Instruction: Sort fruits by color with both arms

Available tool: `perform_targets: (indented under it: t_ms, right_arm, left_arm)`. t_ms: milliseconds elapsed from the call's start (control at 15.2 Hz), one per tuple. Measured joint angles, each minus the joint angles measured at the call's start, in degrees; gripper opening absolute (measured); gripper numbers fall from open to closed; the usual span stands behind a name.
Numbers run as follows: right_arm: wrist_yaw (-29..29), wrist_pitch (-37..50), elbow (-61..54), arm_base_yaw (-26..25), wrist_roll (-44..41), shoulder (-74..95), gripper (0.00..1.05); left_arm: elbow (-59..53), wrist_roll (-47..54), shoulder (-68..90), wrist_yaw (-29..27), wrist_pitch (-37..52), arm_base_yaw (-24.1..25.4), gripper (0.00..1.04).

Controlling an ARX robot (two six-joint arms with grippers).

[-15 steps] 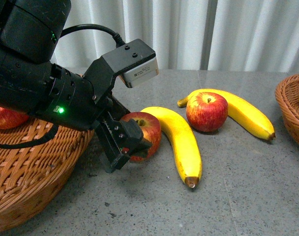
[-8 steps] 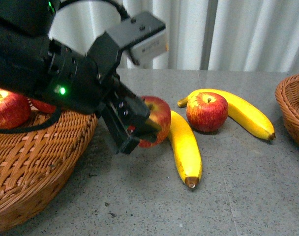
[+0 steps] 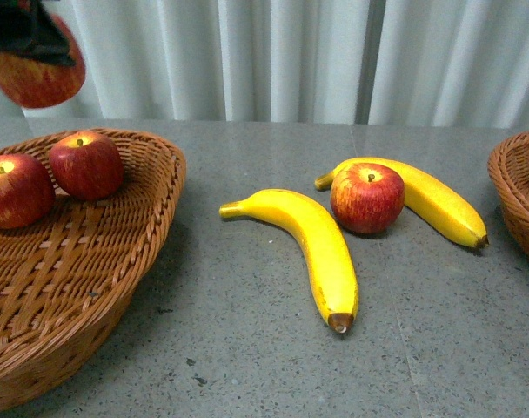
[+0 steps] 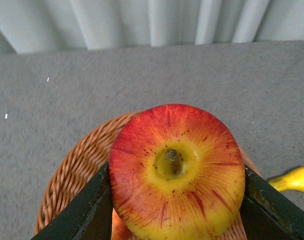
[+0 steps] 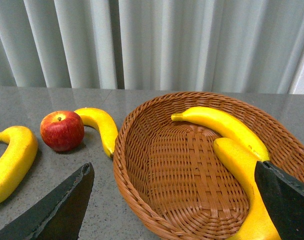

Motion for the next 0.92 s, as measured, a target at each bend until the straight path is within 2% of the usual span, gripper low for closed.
perform_targets:
  t_ms: [66,198,726,924]
  right_arm:
    - [0.00,0.00,0.00,0.00,0.00,0.00,0.98]
    - [0.00,0.00,0.00,0.00,0.00,0.00,0.98]
    - [0.00,0.00,0.00,0.00,0.00,0.00,0.98]
    - [0.00,0.00,0.00,0.00,0.00,0.00,0.98]
  left_arm:
    - [-2.49,-4.07,0.42,1.01,-0.63,1.62,0.62]
    - [-6.19,-6.32,2.56,3.06,1.16,0.68,0.62]
    - [-10.60,-1.97,5.03,1.95,4.94,-2.64,0.62]
    - [-11.50,-0.24,5.01,1.86,5.42,-3.78,0.89]
